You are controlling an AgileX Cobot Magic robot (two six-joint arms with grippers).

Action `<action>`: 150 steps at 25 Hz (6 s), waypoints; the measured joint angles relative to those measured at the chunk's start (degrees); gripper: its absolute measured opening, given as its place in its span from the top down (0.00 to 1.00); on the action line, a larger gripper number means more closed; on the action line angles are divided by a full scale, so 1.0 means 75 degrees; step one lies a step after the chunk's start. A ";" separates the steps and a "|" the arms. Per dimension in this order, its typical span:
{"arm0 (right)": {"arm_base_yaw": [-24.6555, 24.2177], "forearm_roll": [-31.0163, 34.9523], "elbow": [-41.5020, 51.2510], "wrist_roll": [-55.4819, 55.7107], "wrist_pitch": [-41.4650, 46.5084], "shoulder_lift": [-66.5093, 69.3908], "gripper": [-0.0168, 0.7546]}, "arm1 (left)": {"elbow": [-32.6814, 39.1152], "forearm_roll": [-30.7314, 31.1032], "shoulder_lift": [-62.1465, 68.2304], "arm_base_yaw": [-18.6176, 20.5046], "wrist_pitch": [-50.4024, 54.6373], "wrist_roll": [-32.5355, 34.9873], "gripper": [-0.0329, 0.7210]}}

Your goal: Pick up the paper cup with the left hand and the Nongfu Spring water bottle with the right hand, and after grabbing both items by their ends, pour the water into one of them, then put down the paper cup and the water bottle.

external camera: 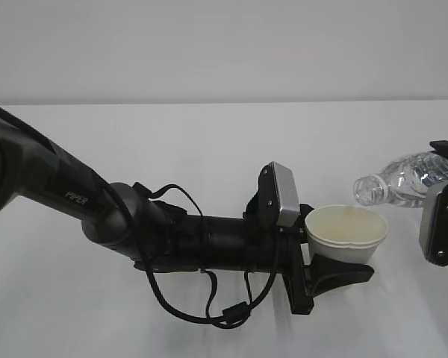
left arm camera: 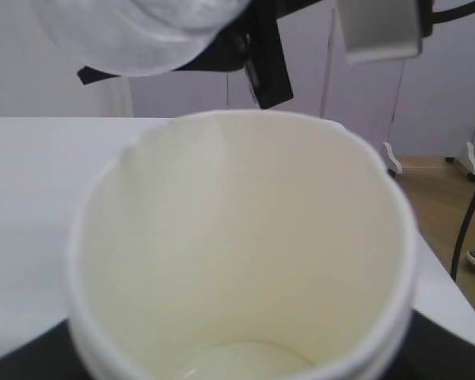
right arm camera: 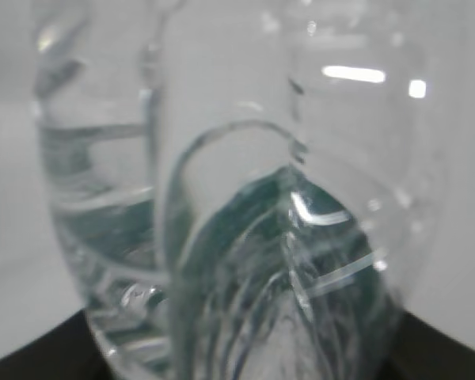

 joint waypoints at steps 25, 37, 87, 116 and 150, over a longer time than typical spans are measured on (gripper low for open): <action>0.0000 0.0000 -0.0032 -0.0329 -0.0077 0.0000 0.45 | 0.0000 -0.0104 0.0000 0.0000 0.0000 0.0000 0.37; 0.0000 0.0000 -0.0032 -0.0374 -0.0077 0.0000 0.45 | 0.0000 -0.0109 0.0000 0.0000 0.0000 0.0000 0.37; 0.0000 0.0000 -0.0103 -0.0672 -0.0077 0.0000 0.45 | 0.0000 -0.0138 0.0000 -0.0013 0.0000 0.0000 0.37; 0.0000 0.0000 -0.0103 -0.0797 -0.0077 0.0000 0.45 | 0.0000 -0.0143 0.0000 -0.0013 0.0014 0.0000 0.37; 0.0000 0.0011 -0.0103 -0.1007 -0.0063 0.0000 0.45 | 0.0000 -0.0143 0.0000 -0.0013 0.0040 0.0000 0.37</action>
